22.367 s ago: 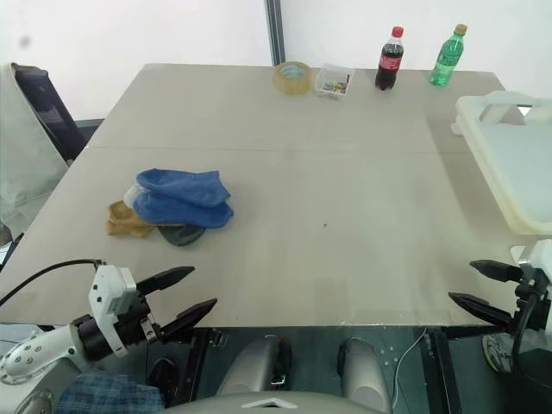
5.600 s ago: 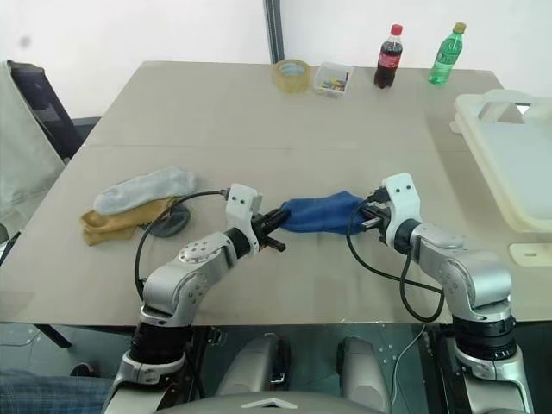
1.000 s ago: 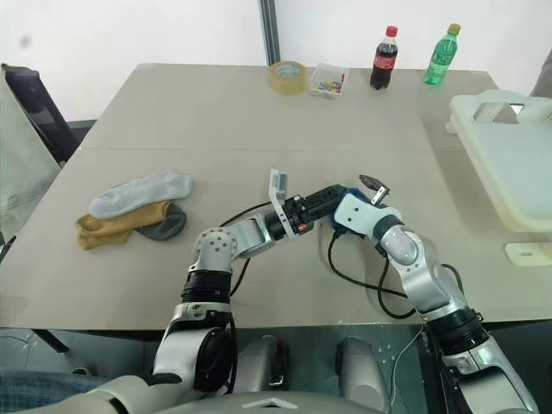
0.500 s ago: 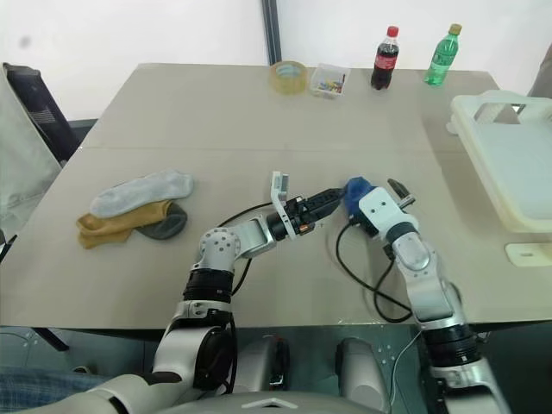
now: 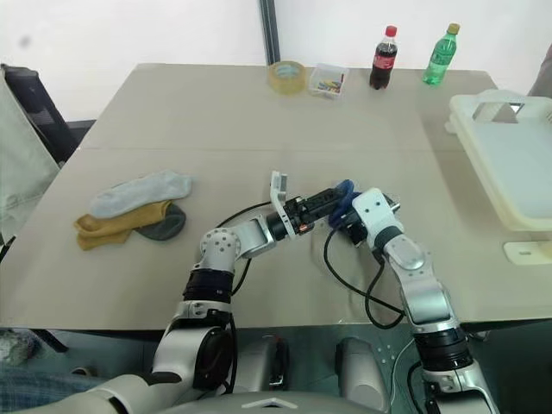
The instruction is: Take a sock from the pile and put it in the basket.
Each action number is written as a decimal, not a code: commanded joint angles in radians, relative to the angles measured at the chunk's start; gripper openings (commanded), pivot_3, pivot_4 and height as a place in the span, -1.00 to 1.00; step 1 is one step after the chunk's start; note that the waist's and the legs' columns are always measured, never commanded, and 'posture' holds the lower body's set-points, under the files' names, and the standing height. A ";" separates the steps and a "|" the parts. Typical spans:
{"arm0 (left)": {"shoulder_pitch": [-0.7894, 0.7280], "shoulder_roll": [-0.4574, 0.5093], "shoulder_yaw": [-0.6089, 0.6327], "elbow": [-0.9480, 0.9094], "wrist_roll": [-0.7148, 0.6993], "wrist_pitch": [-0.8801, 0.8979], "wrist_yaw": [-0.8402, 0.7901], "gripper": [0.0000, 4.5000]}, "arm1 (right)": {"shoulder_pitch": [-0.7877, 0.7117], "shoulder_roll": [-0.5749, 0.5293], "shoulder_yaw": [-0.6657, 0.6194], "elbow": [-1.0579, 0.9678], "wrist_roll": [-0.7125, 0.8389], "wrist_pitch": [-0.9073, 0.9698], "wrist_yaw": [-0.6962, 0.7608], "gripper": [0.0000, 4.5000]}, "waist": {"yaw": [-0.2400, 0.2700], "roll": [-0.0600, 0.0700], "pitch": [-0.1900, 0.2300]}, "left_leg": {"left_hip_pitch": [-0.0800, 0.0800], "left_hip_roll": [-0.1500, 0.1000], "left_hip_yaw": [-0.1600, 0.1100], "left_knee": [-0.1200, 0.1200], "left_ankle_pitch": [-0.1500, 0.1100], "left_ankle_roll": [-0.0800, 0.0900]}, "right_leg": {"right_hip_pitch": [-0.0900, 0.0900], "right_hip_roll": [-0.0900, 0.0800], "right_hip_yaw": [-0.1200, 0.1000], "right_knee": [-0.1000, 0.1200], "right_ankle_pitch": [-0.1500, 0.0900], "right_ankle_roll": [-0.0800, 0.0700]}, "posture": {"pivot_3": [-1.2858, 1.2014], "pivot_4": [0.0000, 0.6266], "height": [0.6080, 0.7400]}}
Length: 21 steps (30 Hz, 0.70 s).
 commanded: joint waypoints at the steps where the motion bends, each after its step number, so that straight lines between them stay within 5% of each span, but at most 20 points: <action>1: 0.006 0.006 -0.040 -0.008 0.028 0.002 -0.012 0.68 | 0.020 -0.037 0.005 -0.038 -0.025 -0.032 0.001 1.00 | 0.001 0.000 0.000 | 0.000 0.000 0.000 0.000 0.000 0.000 | 0.000 0.000 0.000 0.000 0.000 0.000 | 0.03 -0.52 1.00; 13: -0.038 -0.005 -0.072 0.084 0.093 -0.012 -0.038 0.68 | 0.075 -0.232 -0.004 -0.085 -0.051 -0.195 0.101 1.00 | 0.009 0.000 0.000 | 0.000 -0.001 0.000 0.001 0.000 0.000 | 0.000 0.000 0.000 0.000 0.000 0.000 | 0.03 -0.52 1.00; 21: -0.049 0.004 -0.092 0.101 0.129 -0.019 -0.084 0.68 | 0.201 -0.145 -0.249 -0.273 0.289 0.108 0.157 1.00 | 0.023 0.000 0.000 | 0.000 0.001 -0.001 0.001 0.000 0.000 | 0.000 0.000 0.000 0.000 0.000 0.000 | 0.03 -0.52 1.00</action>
